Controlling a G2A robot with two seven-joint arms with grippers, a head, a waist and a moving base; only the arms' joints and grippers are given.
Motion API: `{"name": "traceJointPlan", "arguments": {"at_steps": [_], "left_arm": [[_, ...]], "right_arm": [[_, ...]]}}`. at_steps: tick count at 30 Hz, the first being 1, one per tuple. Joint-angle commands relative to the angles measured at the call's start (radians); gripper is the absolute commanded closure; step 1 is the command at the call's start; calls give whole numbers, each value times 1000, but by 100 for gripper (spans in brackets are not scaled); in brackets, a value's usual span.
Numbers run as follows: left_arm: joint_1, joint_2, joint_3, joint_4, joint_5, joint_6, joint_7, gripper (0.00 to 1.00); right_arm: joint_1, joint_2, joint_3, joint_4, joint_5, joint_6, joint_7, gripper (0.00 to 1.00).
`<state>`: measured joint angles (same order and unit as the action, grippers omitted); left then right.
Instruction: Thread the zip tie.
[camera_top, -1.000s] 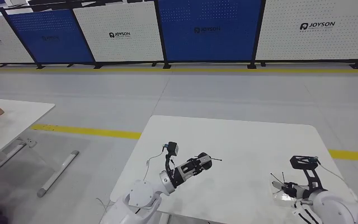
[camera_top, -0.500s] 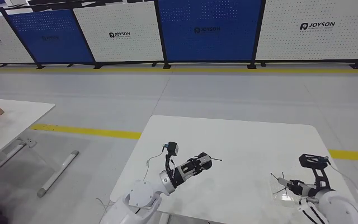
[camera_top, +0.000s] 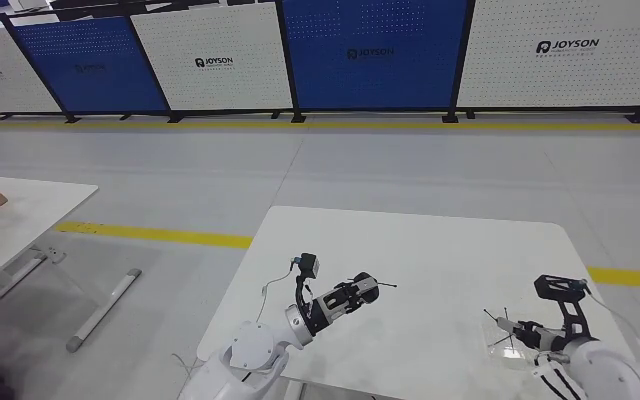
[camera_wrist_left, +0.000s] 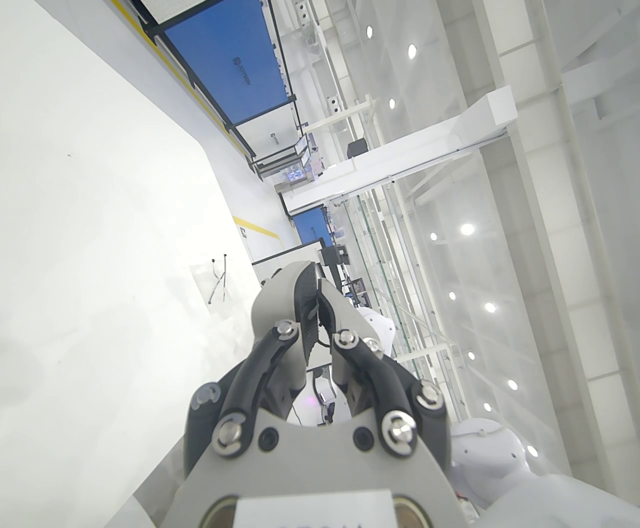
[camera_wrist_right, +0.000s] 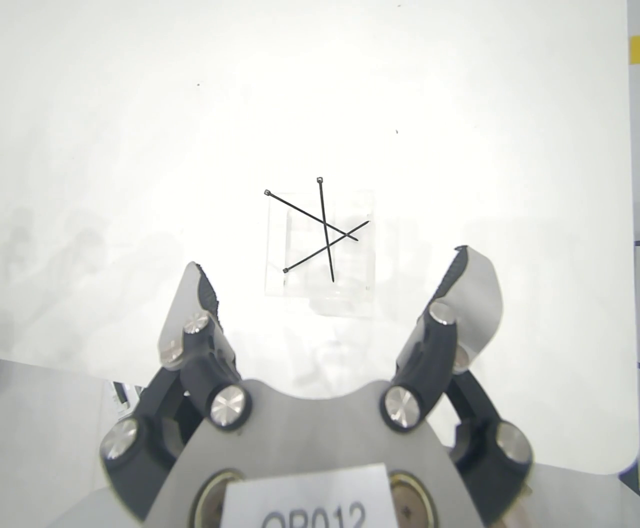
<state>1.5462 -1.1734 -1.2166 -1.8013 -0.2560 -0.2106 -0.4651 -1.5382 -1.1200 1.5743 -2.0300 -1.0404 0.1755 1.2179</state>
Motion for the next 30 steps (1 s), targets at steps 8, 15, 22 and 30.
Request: {"name": "traceJointPlan", "arguments": {"at_steps": [8,15,22,30], "left_arm": [[0,0,0,0,0,0,0,100],[0,0,0,0,0,0,0,100],[0,0,0,0,0,0,0,100],[0,0,0,0,0,0,0,100]], "right_arm": [[10,17,66,32,184,-270,53,0],[60,32,35,31,160,-353,155,0],[62,32,33,32,157,-349,155,0],[45,32,25,26,139,-322,103,0]]}}
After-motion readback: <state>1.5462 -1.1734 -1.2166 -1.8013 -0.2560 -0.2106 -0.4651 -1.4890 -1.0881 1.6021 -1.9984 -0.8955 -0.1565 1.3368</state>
